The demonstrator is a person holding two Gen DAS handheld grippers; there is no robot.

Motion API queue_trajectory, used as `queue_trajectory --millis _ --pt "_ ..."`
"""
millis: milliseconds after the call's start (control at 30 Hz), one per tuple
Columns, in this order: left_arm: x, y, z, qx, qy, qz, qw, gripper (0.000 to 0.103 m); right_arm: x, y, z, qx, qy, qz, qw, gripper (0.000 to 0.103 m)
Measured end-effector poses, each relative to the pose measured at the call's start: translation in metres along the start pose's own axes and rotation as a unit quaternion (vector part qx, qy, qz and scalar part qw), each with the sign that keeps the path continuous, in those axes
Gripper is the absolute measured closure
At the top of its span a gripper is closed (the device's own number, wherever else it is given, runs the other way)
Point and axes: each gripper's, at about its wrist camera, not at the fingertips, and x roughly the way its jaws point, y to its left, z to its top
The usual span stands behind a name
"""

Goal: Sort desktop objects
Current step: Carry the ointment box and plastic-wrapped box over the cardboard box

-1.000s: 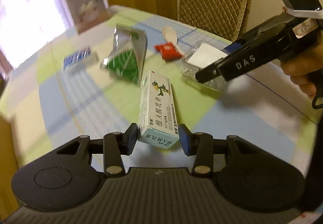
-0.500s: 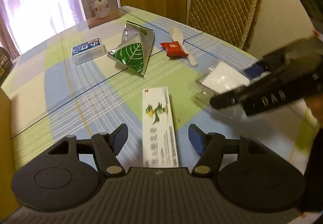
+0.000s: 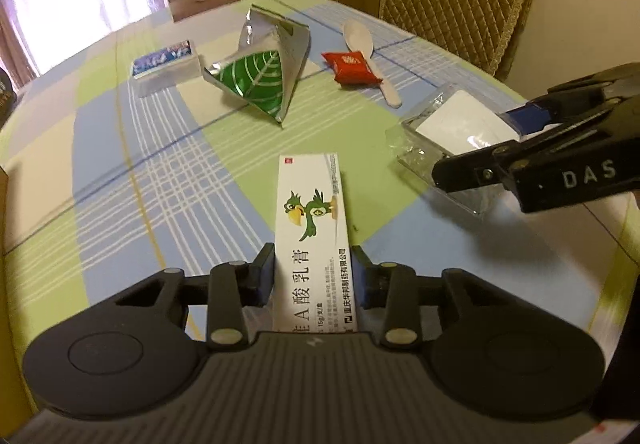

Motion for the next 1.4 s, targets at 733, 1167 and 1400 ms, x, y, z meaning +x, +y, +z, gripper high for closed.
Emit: queue_trajectory --millis 733,1167,1400 --pt "-0.030 0.023 -0.035 -0.055 0.004 -0.001 0.9985 0.070 -0.004 0.047 -0.008 -0.027 -0.004 0.017 0.999 0.045" --pt "-0.042 0.035 -0.024 -0.064 -0.020 0.008 0.9977 0.070 0.001 0.051 0.000 -0.028 -0.007 0.031 0.999 0.045" --pt "-0.084 0.042 -0.022 -0.060 -0.054 0.051 0.9954 0.070 -0.014 0.075 0.010 -0.041 -0.045 0.066 0.996 0.046"
